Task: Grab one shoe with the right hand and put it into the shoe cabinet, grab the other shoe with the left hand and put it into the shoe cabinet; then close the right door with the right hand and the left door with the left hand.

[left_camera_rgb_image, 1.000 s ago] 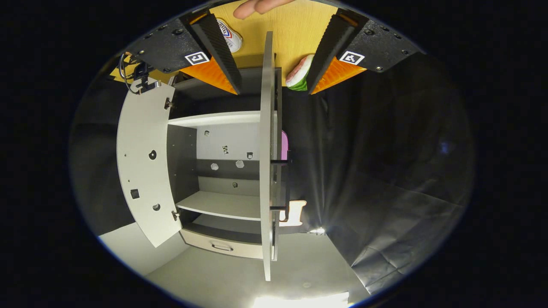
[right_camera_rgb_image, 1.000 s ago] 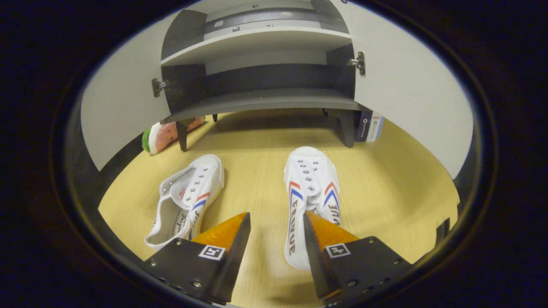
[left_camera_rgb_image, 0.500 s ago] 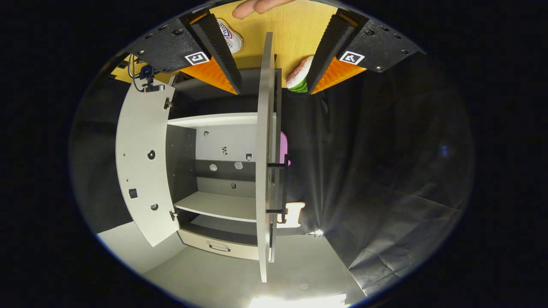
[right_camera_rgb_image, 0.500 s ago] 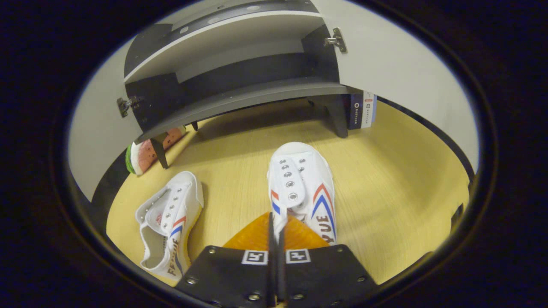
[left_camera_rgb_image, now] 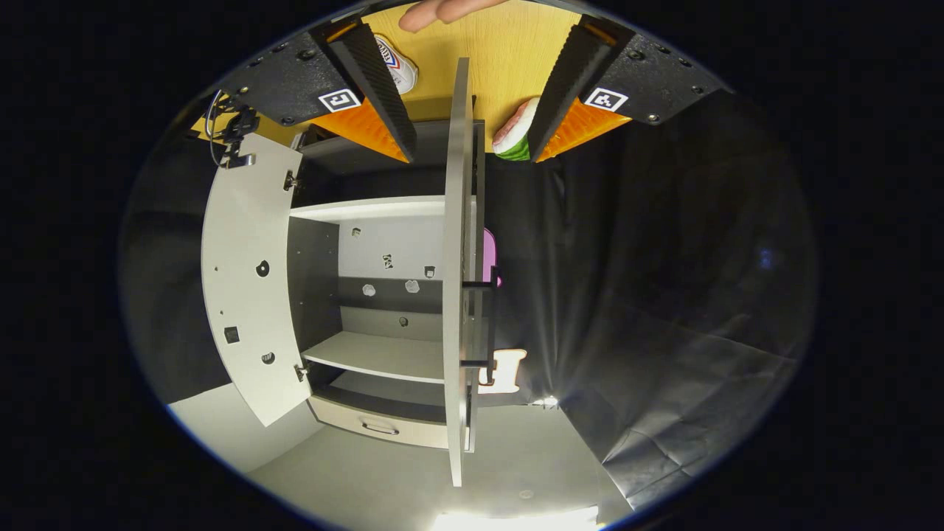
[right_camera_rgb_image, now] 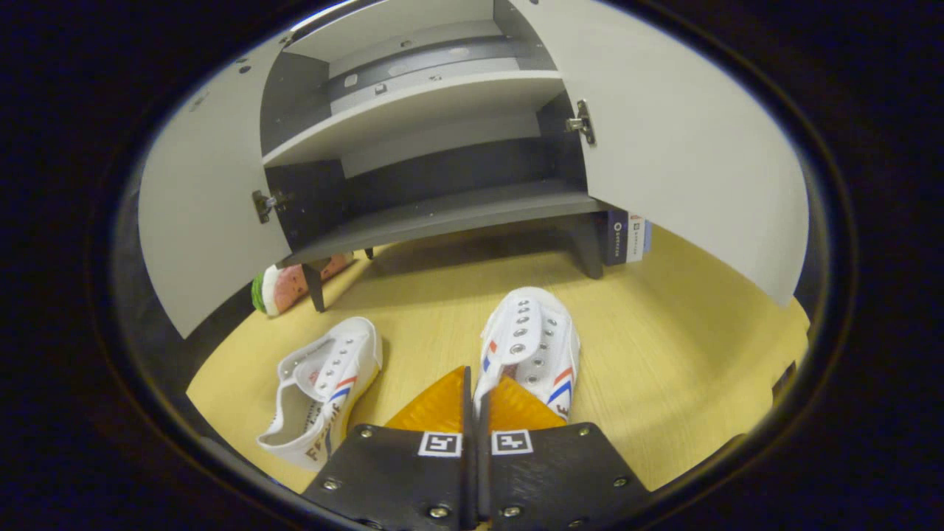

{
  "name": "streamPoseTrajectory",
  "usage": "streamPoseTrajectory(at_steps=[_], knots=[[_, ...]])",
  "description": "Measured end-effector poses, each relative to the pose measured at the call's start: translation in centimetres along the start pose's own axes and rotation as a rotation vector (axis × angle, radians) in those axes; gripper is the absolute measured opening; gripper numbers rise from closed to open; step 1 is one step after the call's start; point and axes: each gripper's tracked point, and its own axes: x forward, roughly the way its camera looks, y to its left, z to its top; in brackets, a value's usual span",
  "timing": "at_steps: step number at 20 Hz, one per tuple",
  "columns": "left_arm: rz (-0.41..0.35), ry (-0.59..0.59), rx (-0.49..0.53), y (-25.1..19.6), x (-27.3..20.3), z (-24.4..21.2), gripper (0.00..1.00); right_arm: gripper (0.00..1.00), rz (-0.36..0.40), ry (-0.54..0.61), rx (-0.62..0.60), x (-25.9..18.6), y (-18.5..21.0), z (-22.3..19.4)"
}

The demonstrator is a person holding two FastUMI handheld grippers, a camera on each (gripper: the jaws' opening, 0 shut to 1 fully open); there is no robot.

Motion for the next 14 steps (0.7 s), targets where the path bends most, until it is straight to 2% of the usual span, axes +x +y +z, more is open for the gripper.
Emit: streamPoseTrajectory(at_steps=[5, 6, 7, 13, 14], knots=[[-0.006, 0.015, -0.010, -0.2, 0.1, -0.5, 0.94, 0.00, 0.046, -0.062, -0.011, -3.3, 1.6, 2.8], [-0.007, 0.015, -0.011, -0.2, 0.1, -0.4, 0.93, 0.05, 0.052, -0.084, -0.023, -4.2, 2.2, 3.8], [-0.007, 0.015, -0.012, -0.2, 0.1, -0.4, 0.93, 0.00, 0.061, -0.103, -0.030, -5.0, 2.8, 4.9], [-0.025, 0.016, -0.035, -0.7, -0.3, -0.4, 0.94, 0.01, 0.110, -0.189, -0.102, -10.6, 7.3, 12.7], [-0.023, 0.016, -0.033, -0.6, -0.3, -0.4, 0.94, 0.05, 0.121, -0.207, -0.113, -11.5, 8.0, 14.2]])
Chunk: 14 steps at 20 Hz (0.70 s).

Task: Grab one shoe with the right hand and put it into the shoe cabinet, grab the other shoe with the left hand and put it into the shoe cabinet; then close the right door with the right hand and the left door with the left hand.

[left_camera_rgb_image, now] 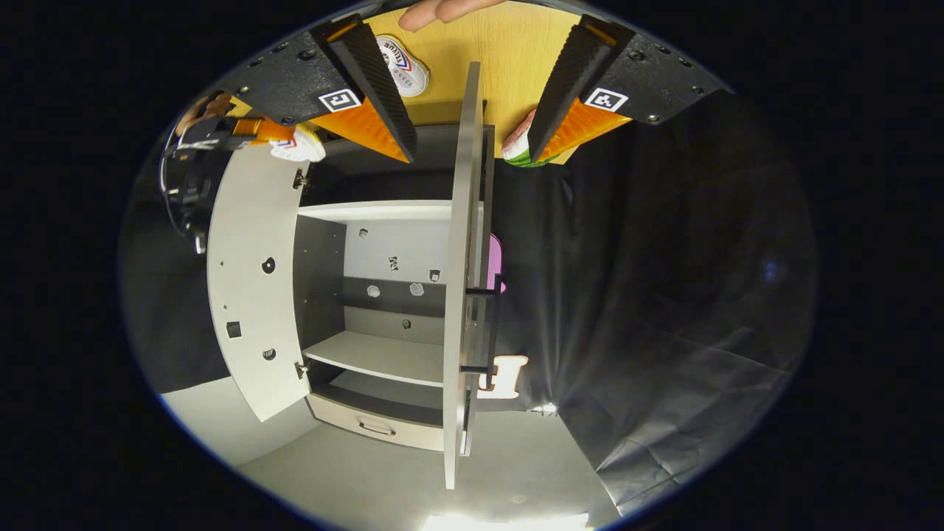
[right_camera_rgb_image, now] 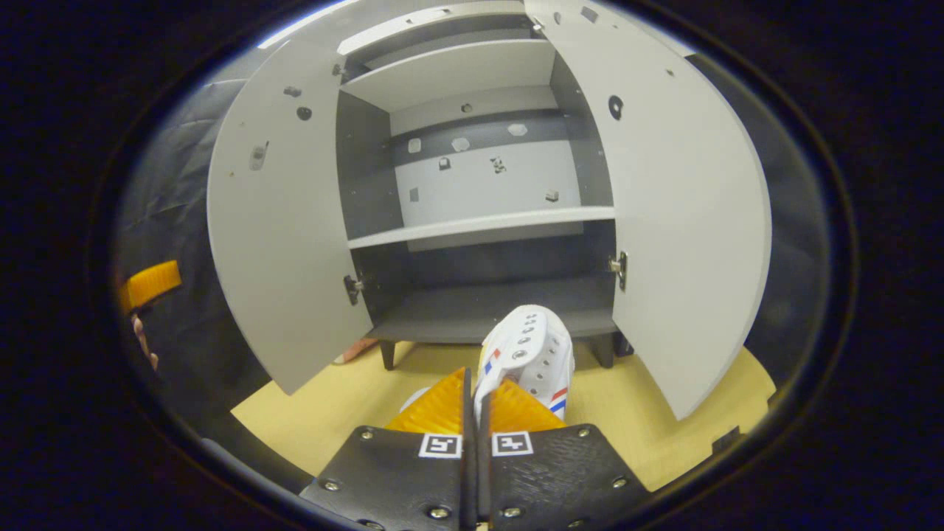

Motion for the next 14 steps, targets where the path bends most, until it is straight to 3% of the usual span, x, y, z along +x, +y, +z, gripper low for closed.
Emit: streamPoseTrajectory(at_steps=[1, 7, 14], knots=[[-0.003, 0.001, 0.001, 0.0, -0.1, 0.0, 0.94, 0.01, 0.012, -0.020, -0.015, -0.3, 0.7, 1.9], [-0.001, 0.001, -0.005, 0.5, -0.4, 0.0, 0.92, 0.01, 0.037, -0.101, -0.079, -0.5, 3.0, 11.2], [0.000, -0.026, 0.015, 1.0, -1.4, 0.9, 0.94, 0.01, 0.030, -0.113, -0.069, 1.5, 3.5, 19.5]])
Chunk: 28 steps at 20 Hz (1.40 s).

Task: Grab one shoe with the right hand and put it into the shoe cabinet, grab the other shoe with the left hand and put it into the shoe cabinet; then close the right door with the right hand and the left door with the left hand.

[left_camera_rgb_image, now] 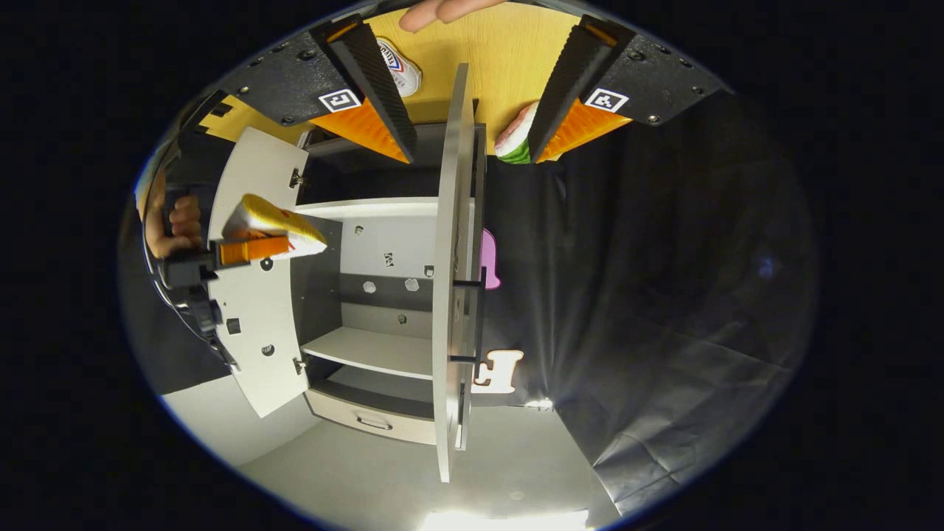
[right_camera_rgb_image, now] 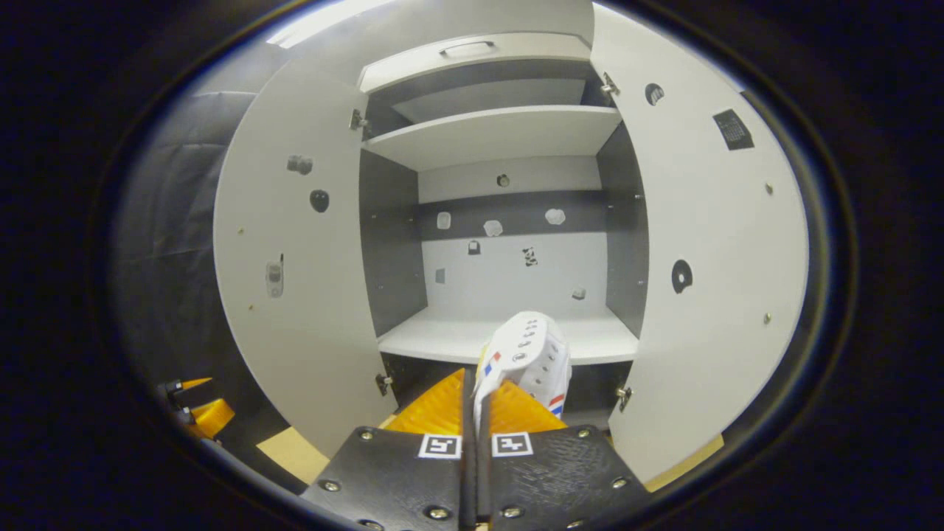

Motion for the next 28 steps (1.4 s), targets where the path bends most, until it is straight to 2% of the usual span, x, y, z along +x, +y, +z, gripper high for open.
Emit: streamPoseTrajectory(at_steps=[7, 12, 16, 20, 28], knots=[[-0.020, -0.022, 0.004, -0.7, -0.2, 1.1, 0.94, 0.01, -0.097, 0.040, -0.030, 9.7, -3.1, 4.3], [-0.021, -0.027, 0.029, -0.8, 1.1, 1.1, 0.94, 0.01, -0.168, 0.133, -0.117, 18.9, -7.9, 2.8], [0.003, 0.002, 0.046, -0.3, 2.6, 0.1, 0.94, 0.01, -0.241, 0.201, -0.189, 23.6, -11.8, 1.1], [0.013, 0.019, 0.031, -0.1, 3.6, -0.5, 0.94, 0.01, -0.246, 0.229, -0.261, 26.4, -14.1, 0.1], [0.007, 0.019, 0.033, 0.0, 4.2, -0.6, 0.93, 0.02, -0.193, 0.251, -0.244, 29.2, -14.6, -1.9]])
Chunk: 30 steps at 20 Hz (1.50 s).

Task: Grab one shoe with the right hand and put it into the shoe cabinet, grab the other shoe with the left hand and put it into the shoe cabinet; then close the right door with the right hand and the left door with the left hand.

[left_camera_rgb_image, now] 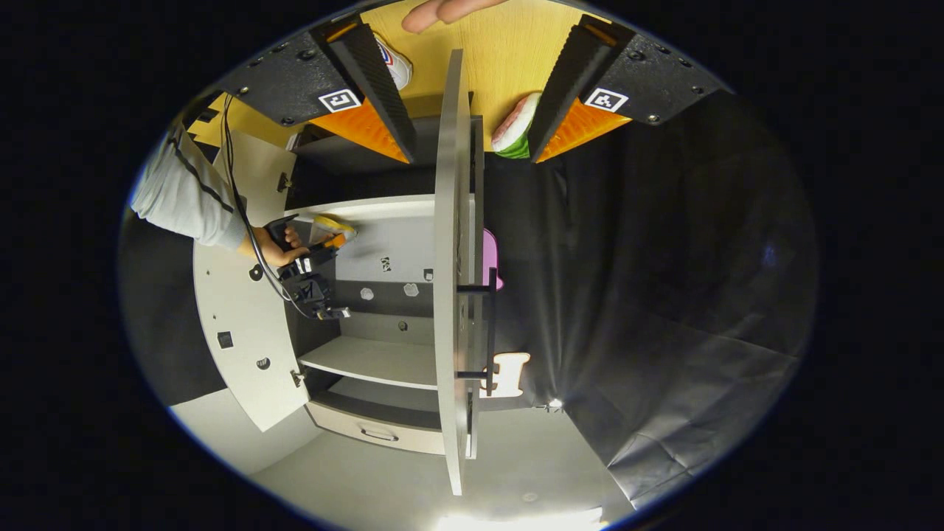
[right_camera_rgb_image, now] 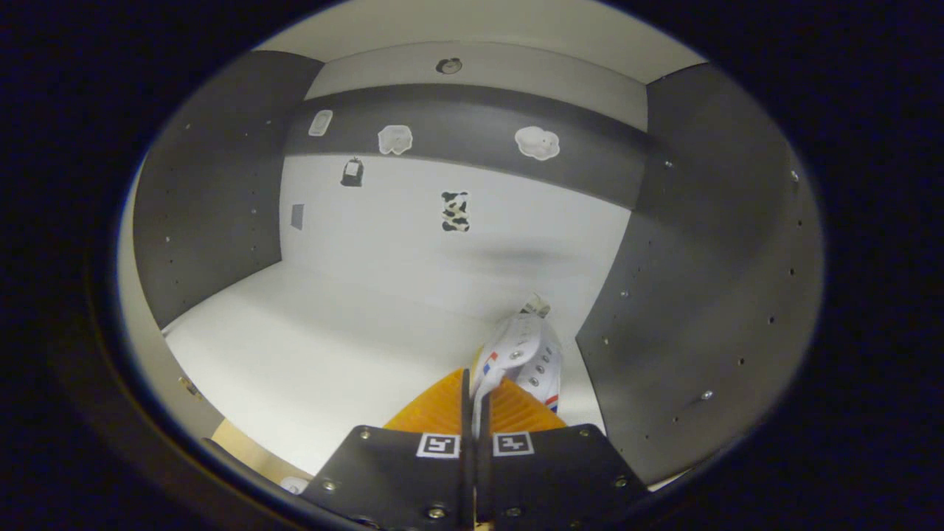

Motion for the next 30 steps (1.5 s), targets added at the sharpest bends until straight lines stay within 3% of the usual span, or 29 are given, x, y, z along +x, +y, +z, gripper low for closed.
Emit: streamPoseTrajectory(at_steps=[3, 6, 7, 8, 9, 12, 20, 24, 30], knots=[[-0.017, 0.005, -0.013, -0.2, 0.0, -0.3, 0.94, 0.04, -0.013, 0.007, -0.008, -0.1, 0.5, -0.4], [-0.010, 0.001, -0.007, 0.0, -0.3, -0.1, 0.94, 0.14, -0.008, 0.005, -0.035, -0.6, 1.4, -1.1], [-0.009, -0.002, -0.007, 0.0, -0.4, 0.0, 0.94, 0.24, -0.026, -0.021, -0.046, -1.2, 1.2, -0.5], [-0.009, -0.002, -0.009, 0.0, -0.6, 0.2, 0.94, 0.51, -0.038, -0.057, -0.042, -1.9, 0.8, 0.2], [-0.010, -0.003, -0.011, 0.0, -1.0, 0.1, 0.93, 0.67, -0.047, -0.082, -0.021, -2.8, 0.8, 0.9], [-0.009, -0.009, -0.007, -0.4, -2.4, 0.5, 0.94, 0.97, -0.043, -0.136, 0.036, -5.9, 1.3, 1.9], [-0.008, -0.022, -0.022, -2.4, -5.6, 1.7, 0.94, 0.99, -0.014, -0.291, 0.077, -19.9, 4.9, 0.6], [-0.040, 0.001, -0.044, -4.5, -6.0, 1.3, 0.94, 0.99, 0.006, -0.359, 0.121, -27.5, 6.0, -1.6], [-0.120, 0.070, -0.101, -8.5, -5.3, -1.3, 0.95, 0.98, -0.039, -0.423, 0.133, -37.0, 5.6, -6.7]])
